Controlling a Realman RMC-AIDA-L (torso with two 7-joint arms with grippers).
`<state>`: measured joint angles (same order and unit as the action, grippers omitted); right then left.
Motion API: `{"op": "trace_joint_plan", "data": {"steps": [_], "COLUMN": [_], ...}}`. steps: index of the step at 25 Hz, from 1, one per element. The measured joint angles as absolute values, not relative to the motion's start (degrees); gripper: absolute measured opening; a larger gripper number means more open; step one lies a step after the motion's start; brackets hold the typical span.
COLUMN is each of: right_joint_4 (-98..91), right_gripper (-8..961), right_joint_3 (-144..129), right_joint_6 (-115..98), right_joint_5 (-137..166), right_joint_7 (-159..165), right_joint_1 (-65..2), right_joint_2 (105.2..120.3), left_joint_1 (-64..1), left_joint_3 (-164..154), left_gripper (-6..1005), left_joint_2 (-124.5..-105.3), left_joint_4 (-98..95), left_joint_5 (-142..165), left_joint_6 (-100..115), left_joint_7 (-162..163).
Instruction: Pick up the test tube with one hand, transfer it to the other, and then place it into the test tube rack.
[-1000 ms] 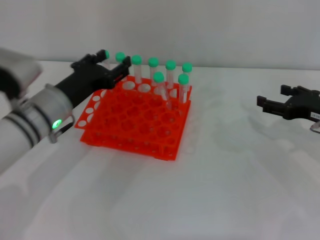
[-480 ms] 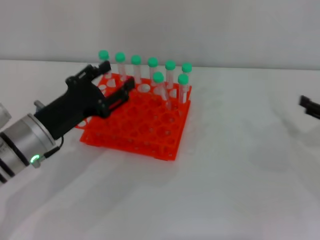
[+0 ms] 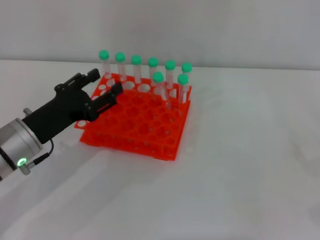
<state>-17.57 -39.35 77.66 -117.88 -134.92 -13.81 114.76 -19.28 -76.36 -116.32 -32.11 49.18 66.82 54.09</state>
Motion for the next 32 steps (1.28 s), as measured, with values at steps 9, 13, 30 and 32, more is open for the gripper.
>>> {"op": "trace_joint_plan", "data": {"steps": [9,13,30,32], "right_joint_4": [-16.52,-15.71,-14.11,-14.11], "right_gripper": [854,854,854,854], "right_joint_3": [-35.8,-34.62,-24.29,-23.66], "right_joint_6": [80.91,81.62,84.77,84.79], "right_joint_5": [-118.25,-118.27,-118.33,-118.36], "right_joint_7": [-137.67,-140.77,-143.56,-144.94], "right_joint_1": [-8.82,-7.58,-9.05,-9.2], "right_joint_2": [114.48,114.44,114.43,114.42], "left_joint_1": [-16.03,-16.35,-19.05,-19.42], "left_joint_3": [-70.63,-71.01,-71.3,-71.29], "left_gripper": [745,745,745,745], "left_joint_2": [-119.11,-119.44,-119.49,-119.5], "left_joint_4": [-31.72,-29.13,-20.76,-19.67], "left_joint_5": [46.62,45.23,34.15,33.99], "left_joint_6": [71.62,72.44,79.78,79.79], "left_joint_7": [51.42,48.53,41.65,40.83]}}
